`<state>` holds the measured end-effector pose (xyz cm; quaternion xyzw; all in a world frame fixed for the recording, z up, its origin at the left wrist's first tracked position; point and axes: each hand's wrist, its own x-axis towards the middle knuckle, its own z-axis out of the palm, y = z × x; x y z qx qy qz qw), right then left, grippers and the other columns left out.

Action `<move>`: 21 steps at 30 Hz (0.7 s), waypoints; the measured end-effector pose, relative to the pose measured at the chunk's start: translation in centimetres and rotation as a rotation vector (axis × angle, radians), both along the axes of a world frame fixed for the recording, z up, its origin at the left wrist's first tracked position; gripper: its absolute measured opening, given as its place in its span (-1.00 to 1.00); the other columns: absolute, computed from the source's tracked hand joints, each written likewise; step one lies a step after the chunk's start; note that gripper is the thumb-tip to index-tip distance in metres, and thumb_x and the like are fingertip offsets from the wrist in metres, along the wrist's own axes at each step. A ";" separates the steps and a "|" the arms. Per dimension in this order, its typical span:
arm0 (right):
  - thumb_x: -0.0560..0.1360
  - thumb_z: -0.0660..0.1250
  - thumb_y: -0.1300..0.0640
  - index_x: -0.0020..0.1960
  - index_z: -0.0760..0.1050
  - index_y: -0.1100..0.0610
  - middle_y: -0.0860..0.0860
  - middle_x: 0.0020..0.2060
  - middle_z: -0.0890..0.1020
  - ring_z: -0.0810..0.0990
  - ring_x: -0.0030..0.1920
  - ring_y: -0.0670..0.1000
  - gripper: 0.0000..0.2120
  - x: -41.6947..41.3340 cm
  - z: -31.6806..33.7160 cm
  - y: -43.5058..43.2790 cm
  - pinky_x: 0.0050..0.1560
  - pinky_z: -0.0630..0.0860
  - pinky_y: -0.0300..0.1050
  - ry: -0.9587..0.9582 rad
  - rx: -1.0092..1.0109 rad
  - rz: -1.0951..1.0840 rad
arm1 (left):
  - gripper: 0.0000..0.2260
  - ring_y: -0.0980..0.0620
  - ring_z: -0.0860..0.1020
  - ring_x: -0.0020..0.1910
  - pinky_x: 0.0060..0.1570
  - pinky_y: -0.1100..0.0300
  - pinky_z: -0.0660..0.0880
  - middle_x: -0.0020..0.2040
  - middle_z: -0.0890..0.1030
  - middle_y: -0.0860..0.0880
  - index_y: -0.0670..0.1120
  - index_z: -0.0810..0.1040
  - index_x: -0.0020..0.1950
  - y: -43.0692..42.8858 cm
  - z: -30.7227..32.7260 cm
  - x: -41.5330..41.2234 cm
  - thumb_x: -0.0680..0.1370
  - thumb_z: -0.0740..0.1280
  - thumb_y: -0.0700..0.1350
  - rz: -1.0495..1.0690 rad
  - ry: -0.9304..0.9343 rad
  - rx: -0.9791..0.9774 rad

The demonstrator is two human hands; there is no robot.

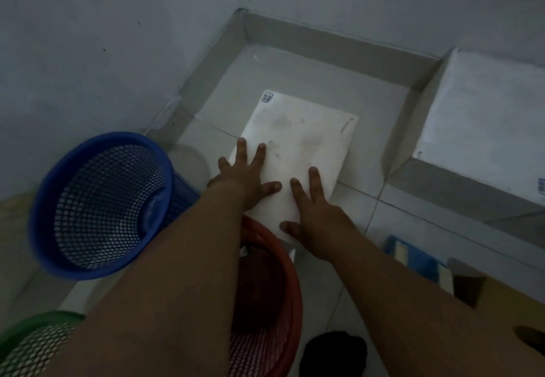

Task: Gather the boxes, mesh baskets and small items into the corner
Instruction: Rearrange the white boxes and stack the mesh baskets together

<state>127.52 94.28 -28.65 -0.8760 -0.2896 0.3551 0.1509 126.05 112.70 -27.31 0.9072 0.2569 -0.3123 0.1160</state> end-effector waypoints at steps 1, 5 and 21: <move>0.55 0.22 -0.25 0.56 -0.32 -0.12 -0.04 0.46 -0.52 0.42 0.32 0.27 -0.14 0.1 -0.1 0.1 0.23 0.46 0.09 0.015 0.009 -0.008 | -0.15 -0.35 -0.11 0.52 0.36 -0.40 0.18 0.53 -0.43 0.03 0.24 -0.36 0.52 0.0 -0.1 0.0 0.49 0.17 0.40 0.002 -0.004 -0.015; 0.56 0.24 -0.19 0.58 -0.27 -0.07 0.00 0.48 -0.49 0.36 0.39 0.25 -0.15 0.2 0.1 -0.2 0.31 0.42 0.08 0.016 0.048 0.002 | -0.17 -0.34 0.03 0.49 0.36 -0.33 0.22 0.55 -0.38 0.05 0.23 -0.30 0.54 0.4 0.4 0.2 0.51 0.20 0.36 -0.035 -0.009 0.000; 0.59 0.12 0.18 0.46 0.39 0.08 0.12 0.53 0.24 0.28 0.48 0.15 -0.56 9.4 11.9 -0.8 0.45 0.22 -0.02 -0.470 0.362 -0.340 | -0.45 -0.19 0.39 0.32 0.23 -0.22 0.38 0.39 0.40 0.03 0.14 0.46 0.39 -1.6 10.7 5.3 0.47 0.25 0.36 -0.021 -0.765 0.136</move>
